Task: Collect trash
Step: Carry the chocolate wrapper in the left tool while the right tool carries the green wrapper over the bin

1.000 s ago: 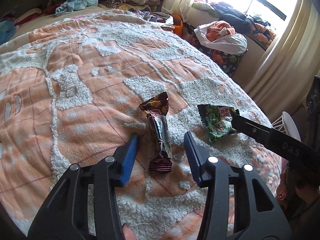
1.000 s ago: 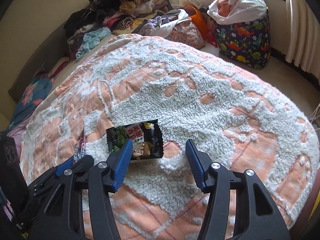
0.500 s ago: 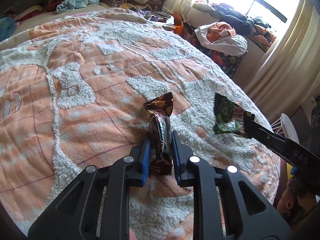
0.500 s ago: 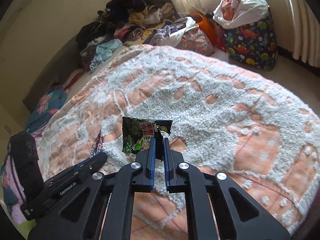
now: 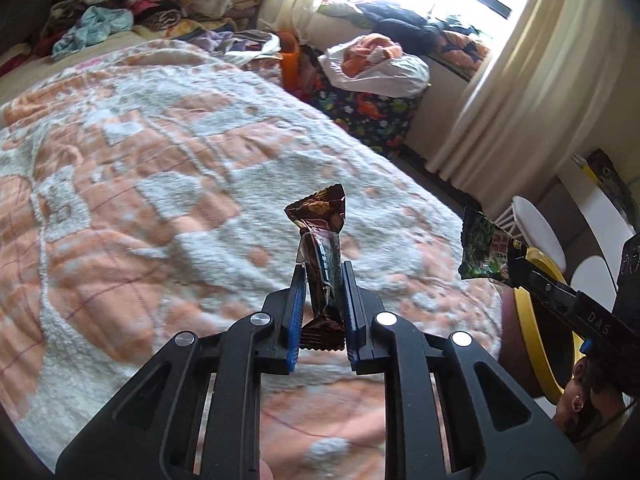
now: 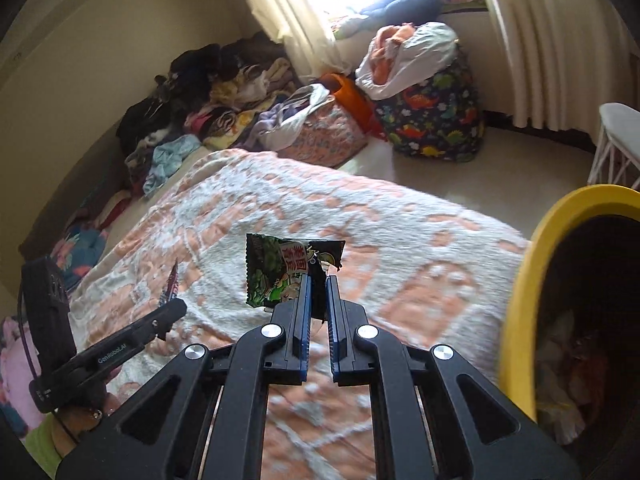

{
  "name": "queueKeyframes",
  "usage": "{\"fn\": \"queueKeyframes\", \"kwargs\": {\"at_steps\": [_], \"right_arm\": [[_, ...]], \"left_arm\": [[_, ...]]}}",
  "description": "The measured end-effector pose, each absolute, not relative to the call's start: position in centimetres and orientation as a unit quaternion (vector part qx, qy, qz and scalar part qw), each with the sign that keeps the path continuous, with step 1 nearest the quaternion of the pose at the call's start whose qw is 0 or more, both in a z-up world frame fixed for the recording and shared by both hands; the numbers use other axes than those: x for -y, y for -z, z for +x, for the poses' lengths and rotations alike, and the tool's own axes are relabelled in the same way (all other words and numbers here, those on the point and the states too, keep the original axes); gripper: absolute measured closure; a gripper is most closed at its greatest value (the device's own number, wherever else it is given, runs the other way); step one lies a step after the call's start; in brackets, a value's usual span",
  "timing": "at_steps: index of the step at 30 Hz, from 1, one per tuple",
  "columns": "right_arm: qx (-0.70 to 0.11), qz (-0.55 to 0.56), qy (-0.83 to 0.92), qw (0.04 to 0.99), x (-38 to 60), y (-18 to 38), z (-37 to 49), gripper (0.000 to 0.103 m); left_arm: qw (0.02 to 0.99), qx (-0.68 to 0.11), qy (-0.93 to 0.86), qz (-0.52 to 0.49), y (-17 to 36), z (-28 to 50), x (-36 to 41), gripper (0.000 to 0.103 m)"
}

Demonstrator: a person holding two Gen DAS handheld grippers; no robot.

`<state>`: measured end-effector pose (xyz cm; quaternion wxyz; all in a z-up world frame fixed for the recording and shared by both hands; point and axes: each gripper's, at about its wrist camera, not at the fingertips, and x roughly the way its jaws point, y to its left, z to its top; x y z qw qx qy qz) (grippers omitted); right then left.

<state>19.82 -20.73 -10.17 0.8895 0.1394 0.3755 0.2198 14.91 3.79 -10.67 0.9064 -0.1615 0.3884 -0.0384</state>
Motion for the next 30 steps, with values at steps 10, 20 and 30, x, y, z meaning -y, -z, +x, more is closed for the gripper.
{"fn": "queueKeyframes", "kwargs": {"at_steps": [10,20,30], "right_arm": [[-0.364,0.172,-0.155,0.902,28.1,9.9,18.3,0.096],[-0.366,0.203,-0.088,0.904,34.3,10.8,17.2,0.096],[-0.380,0.227,-0.011,0.897,39.4,11.9,16.0,0.095]], "left_arm": [[0.909,-0.387,0.101,-0.118,9.5,15.0,2.5,0.091],[0.909,-0.381,0.149,-0.078,8.4,14.7,7.3,0.091],[0.901,-0.382,0.201,-0.035,8.1,14.2,12.7,0.091]]}}
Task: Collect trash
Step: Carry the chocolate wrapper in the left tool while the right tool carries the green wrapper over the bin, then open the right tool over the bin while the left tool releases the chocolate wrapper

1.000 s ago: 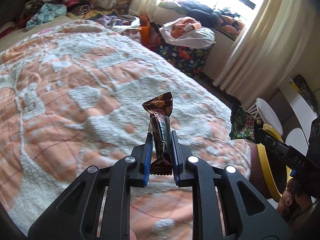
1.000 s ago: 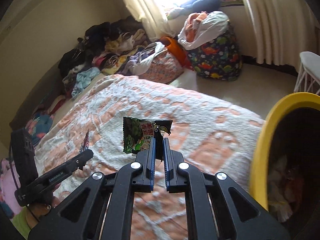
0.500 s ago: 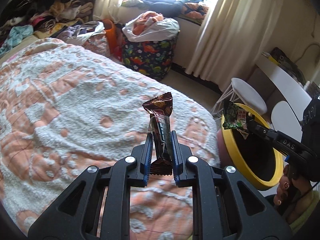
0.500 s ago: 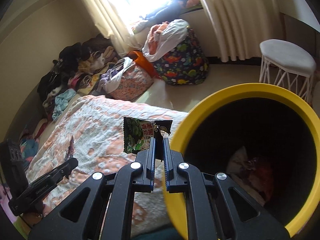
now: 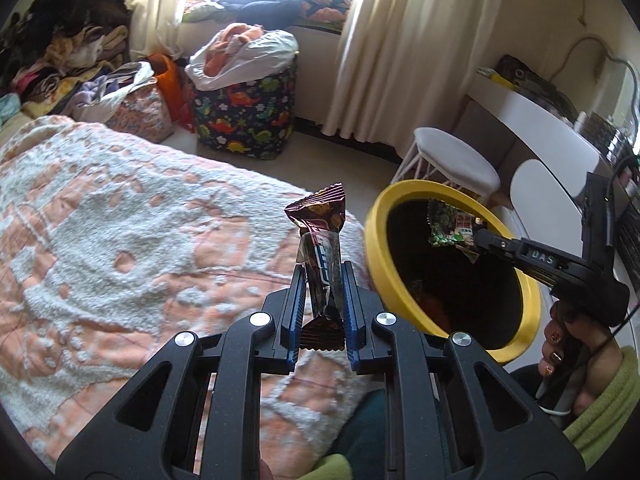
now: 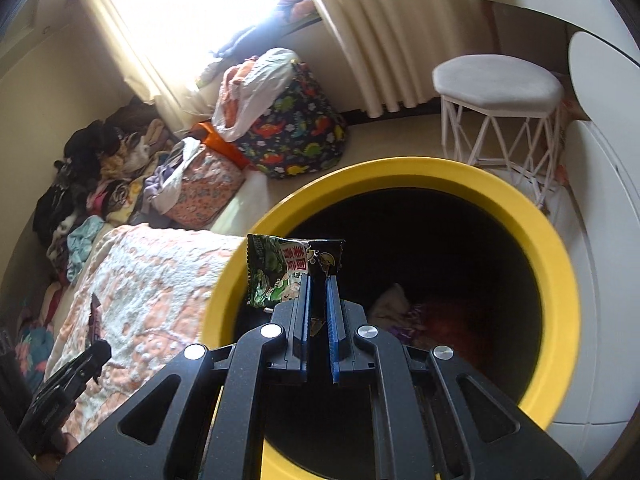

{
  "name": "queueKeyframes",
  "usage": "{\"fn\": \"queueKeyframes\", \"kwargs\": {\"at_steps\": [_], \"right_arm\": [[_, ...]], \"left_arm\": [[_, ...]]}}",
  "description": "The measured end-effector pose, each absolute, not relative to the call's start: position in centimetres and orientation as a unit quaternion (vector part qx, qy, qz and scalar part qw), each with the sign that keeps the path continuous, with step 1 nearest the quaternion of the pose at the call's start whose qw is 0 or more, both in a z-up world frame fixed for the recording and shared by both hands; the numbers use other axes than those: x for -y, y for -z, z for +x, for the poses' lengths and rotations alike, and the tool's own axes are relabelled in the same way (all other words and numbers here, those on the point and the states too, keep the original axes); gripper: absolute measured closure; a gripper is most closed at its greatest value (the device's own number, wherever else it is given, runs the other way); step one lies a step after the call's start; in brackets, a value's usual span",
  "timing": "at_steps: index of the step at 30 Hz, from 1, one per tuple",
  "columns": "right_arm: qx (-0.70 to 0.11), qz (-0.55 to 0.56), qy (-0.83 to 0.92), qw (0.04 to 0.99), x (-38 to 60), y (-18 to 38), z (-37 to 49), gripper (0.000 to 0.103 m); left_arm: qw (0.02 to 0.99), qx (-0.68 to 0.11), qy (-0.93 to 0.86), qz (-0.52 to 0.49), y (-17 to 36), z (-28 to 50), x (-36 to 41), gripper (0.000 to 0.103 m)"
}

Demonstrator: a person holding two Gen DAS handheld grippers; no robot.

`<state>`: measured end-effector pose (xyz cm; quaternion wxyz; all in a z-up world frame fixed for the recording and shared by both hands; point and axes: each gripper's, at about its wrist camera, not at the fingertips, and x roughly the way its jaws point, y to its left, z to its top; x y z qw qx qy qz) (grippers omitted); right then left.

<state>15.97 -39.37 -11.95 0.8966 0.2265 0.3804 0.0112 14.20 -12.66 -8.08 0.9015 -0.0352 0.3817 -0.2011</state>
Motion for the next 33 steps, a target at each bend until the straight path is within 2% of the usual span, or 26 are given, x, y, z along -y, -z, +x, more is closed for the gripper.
{"fn": "queueKeyframes", "kwargs": {"at_steps": [13,14,16,19,20,22,23,24,26,28,29,31,33], "right_arm": [[-0.385,0.261,0.042,0.884,44.0,12.3,14.2,0.092],[-0.385,0.263,0.045,0.884,44.3,12.3,14.0,0.090],[-0.381,0.270,0.051,0.883,44.9,12.1,13.5,0.077],[-0.376,0.272,0.059,0.884,45.5,11.6,12.9,0.070],[-0.374,0.272,0.060,0.885,45.8,11.5,12.7,0.069],[-0.369,0.271,0.062,0.887,45.9,11.0,12.2,0.060],[-0.366,0.269,0.063,0.888,45.9,10.8,12.1,0.058],[-0.363,0.266,0.062,0.891,45.8,10.5,11.9,0.054],[-0.361,0.258,0.061,0.894,45.7,10.1,11.6,0.051],[-0.359,0.245,0.060,0.899,45.3,9.7,11.3,0.044],[-0.357,0.238,0.059,0.902,45.0,9.5,11.2,0.042],[-0.351,0.225,0.056,0.907,44.4,9.2,10.9,0.037],[-0.340,0.211,0.050,0.915,43.6,8.7,10.3,0.029]], "left_arm": [[0.877,-0.395,0.273,0.021,9.2,14.7,21.5,0.091],[0.874,-0.398,0.278,0.025,9.5,14.9,22.2,0.091],[0.867,-0.406,0.288,0.027,10.0,15.3,23.4,0.091],[0.859,-0.415,0.298,0.029,10.6,15.7,24.9,0.090],[0.858,-0.418,0.298,0.031,10.7,15.8,25.2,0.088],[0.857,-0.421,0.294,0.035,11.0,16.0,25.7,0.077],[0.859,-0.421,0.290,0.035,11.0,16.1,25.8,0.064],[0.860,-0.420,0.288,0.033,11.0,16.0,25.7,0.056],[0.863,-0.417,0.283,0.030,10.8,16.0,25.4,0.049],[0.867,-0.414,0.275,0.026,10.5,16.0,24.9,0.035],[0.869,-0.414,0.272,0.022,10.4,16.0,24.5,0.034],[0.873,-0.413,0.260,0.014,10.1,15.9,23.5,0.025],[0.878,-0.408,0.250,0.006,9.6,15.9,22.4,0.025]]}}
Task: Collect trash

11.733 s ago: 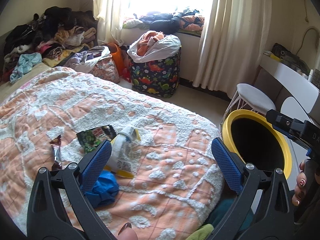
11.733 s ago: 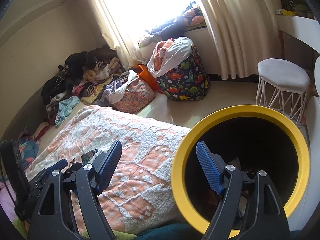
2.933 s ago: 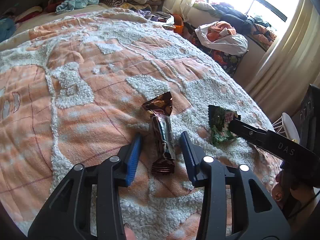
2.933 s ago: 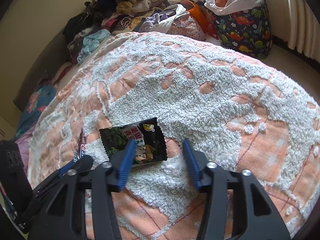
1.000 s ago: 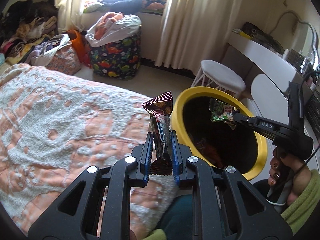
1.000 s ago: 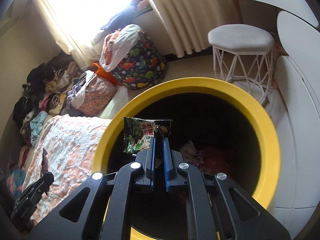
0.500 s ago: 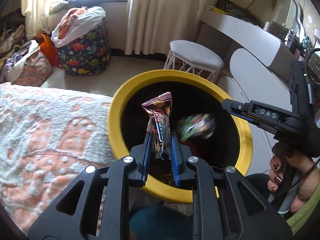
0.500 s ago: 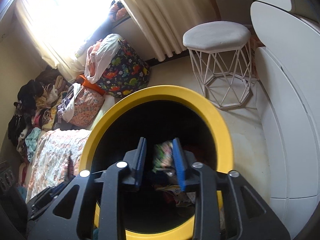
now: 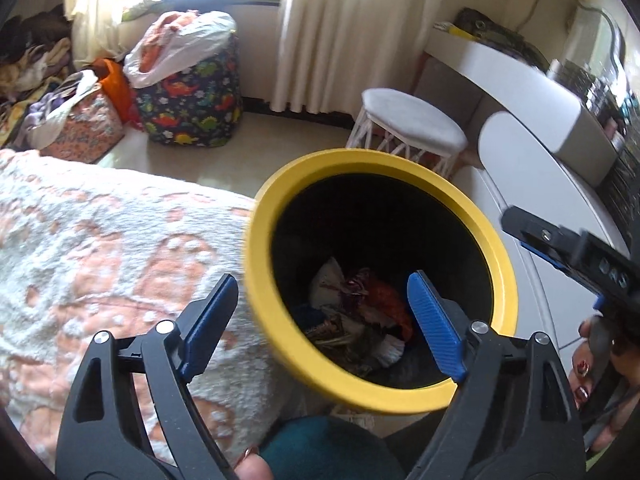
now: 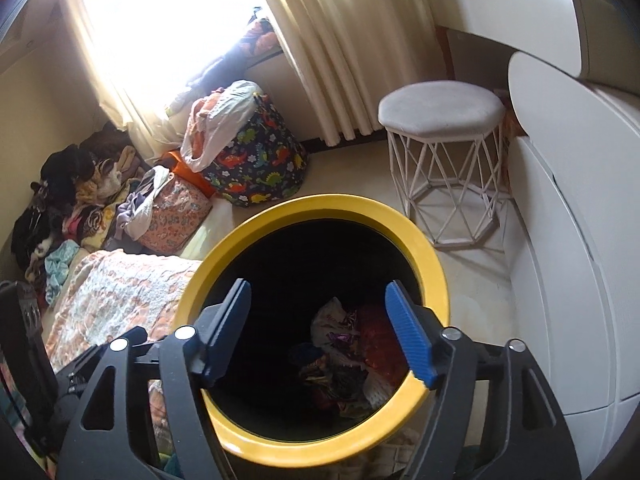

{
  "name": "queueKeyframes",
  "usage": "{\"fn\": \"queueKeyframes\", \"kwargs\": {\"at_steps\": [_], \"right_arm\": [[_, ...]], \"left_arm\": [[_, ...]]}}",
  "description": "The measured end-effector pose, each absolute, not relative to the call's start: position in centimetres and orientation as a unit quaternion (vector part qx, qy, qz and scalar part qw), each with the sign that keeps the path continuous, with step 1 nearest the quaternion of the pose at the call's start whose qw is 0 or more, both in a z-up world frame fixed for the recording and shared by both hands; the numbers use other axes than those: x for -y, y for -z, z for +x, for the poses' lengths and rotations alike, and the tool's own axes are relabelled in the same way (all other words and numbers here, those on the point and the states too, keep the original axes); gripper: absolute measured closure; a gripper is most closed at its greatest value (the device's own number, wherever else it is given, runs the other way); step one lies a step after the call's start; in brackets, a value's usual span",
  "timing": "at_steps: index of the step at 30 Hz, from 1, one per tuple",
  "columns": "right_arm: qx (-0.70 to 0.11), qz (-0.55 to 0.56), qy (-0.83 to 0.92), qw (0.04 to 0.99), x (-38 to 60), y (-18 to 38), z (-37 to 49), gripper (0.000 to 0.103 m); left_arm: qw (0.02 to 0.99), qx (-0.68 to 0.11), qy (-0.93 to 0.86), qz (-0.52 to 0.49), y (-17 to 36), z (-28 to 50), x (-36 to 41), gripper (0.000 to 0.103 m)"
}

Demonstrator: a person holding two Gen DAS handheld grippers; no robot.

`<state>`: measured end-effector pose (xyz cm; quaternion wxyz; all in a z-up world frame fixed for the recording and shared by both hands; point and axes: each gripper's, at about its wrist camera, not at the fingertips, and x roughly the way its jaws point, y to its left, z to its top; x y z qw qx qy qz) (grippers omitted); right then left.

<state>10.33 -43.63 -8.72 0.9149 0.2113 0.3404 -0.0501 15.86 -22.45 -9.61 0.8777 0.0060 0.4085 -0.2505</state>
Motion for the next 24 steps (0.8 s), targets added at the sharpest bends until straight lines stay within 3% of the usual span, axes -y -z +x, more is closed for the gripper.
{"fn": "queueKeyframes", "kwargs": {"at_steps": [5,6,7,8,24], "right_arm": [[-0.302,0.176,0.038,0.936,41.2,7.2,9.2,0.014],[-0.295,0.172,0.036,0.939,40.8,6.9,9.1,0.012],[-0.286,0.166,0.033,0.943,40.3,6.6,8.8,0.009],[-0.278,0.162,0.030,0.946,39.8,6.3,8.6,0.008],[-0.160,0.085,-0.001,0.983,33.2,4.1,2.9,0.007]], "left_arm": [[0.892,-0.393,0.223,0.000,8.6,15.1,19.6,0.024],[0.897,-0.387,0.213,-0.003,8.4,14.8,18.8,0.022],[0.899,-0.385,0.208,-0.005,8.1,14.7,18.4,0.010],[0.902,-0.381,0.202,-0.008,8.0,14.5,17.8,0.011],[0.945,-0.296,0.131,-0.049,5.3,9.2,9.1,0.011]]}}
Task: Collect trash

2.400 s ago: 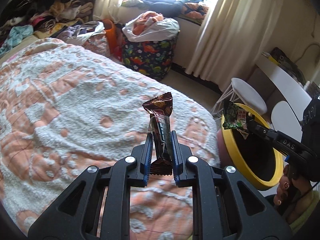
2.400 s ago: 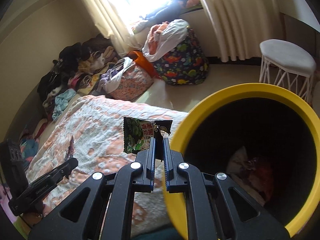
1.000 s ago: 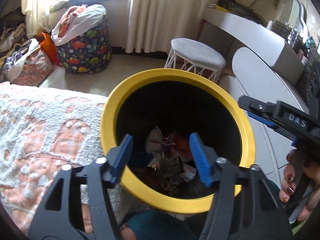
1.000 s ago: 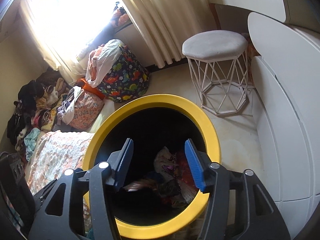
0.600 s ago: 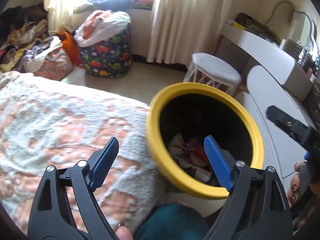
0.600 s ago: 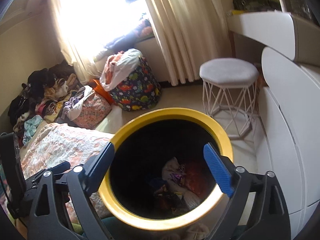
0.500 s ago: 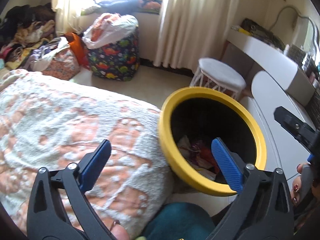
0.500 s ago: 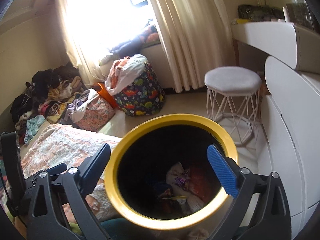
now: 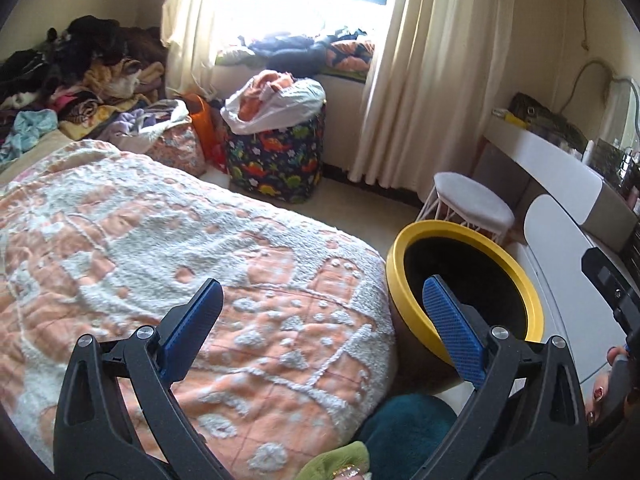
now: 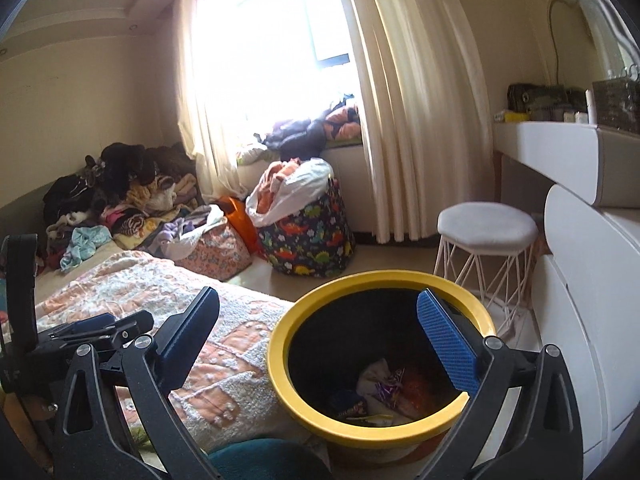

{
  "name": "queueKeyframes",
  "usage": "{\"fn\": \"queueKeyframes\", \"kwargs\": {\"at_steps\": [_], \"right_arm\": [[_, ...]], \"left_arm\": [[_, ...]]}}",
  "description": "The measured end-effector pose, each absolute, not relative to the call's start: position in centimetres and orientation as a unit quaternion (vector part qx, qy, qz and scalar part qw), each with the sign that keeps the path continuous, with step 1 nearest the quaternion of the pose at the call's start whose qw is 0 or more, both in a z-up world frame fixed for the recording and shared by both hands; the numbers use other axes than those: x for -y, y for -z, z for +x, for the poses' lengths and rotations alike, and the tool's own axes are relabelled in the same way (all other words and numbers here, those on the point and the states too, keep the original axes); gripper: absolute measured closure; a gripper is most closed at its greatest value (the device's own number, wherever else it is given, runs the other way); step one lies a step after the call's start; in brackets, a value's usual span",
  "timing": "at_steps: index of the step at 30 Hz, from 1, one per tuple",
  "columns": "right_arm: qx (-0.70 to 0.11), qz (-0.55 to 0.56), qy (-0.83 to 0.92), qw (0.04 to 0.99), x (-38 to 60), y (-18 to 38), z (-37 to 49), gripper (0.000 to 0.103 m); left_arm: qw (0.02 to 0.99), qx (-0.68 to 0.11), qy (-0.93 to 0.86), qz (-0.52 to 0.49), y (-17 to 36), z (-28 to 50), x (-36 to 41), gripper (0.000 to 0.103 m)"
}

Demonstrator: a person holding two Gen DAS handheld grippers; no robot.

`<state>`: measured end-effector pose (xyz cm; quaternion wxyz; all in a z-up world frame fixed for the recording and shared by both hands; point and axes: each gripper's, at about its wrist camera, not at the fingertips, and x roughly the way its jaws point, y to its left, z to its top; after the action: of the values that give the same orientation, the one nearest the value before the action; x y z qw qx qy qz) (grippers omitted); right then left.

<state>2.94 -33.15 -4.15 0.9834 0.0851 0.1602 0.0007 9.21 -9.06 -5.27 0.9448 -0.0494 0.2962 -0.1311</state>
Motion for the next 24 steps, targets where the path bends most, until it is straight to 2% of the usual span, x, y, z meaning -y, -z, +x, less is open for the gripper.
{"fn": "queueKeyframes", "kwargs": {"at_steps": [9,24], "right_arm": [[-0.103,0.055,0.015,0.993,31.1,4.5,0.4,0.007],[-0.105,0.065,0.008,0.992,31.3,4.5,1.0,0.007]], "left_arm": [[0.962,-0.250,0.105,-0.036,4.5,6.0,6.9,0.011],[0.969,-0.231,0.092,-0.014,4.3,4.9,7.1,0.011]]}}
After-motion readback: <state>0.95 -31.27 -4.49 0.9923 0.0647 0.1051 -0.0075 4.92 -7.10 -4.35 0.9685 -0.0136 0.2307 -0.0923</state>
